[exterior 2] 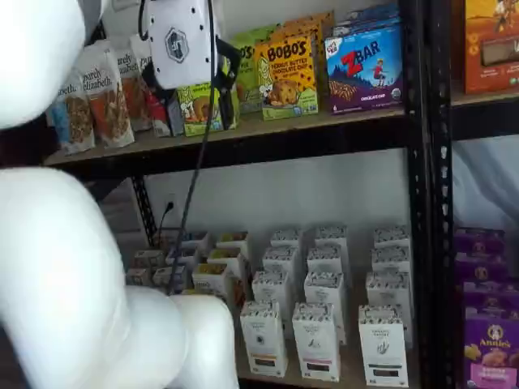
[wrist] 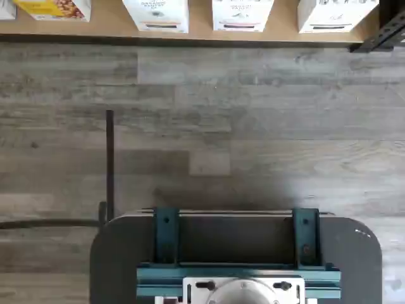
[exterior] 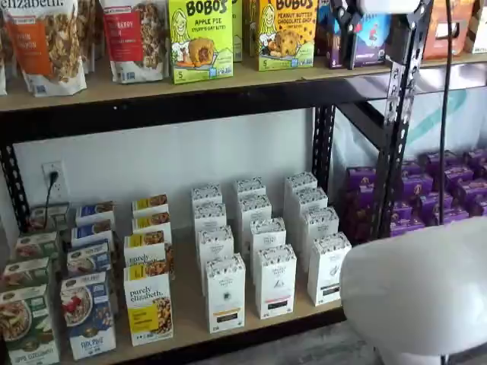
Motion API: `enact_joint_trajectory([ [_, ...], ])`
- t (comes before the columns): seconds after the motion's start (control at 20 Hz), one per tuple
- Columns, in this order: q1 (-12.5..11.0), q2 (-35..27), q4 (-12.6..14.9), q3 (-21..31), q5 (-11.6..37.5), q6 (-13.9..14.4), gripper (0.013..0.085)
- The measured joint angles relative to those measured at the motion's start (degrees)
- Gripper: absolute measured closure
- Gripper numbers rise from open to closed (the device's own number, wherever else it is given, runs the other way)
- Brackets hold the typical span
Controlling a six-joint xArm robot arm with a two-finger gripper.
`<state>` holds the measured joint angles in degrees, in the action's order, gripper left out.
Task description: Pick up the white box with a yellow strip in the middle, on the bottom shelf, the fourth box from the left
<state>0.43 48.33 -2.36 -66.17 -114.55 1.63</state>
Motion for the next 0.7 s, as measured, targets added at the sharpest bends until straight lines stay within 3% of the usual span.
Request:
enact_joint_trajectory([
  [0.05, -1.29, 0.55, -1.43, 0.54, 0.81, -0.79, 0.013],
  [0.1, -5.03, 2.0, -5.37, 1.93, 2.92, -2.81, 0.013],
  [0.2, -6.31, 2.51, -7.17, 2.5, 3.84, -3.72, 0.013],
  [0.5, -4.78, 2.54, -6.85, 3.44, 4.8, -2.59, 0.013],
  [0.7, -0.89, 2.37, -4.33, 4.89, 6.56, 0.21, 0.013],
])
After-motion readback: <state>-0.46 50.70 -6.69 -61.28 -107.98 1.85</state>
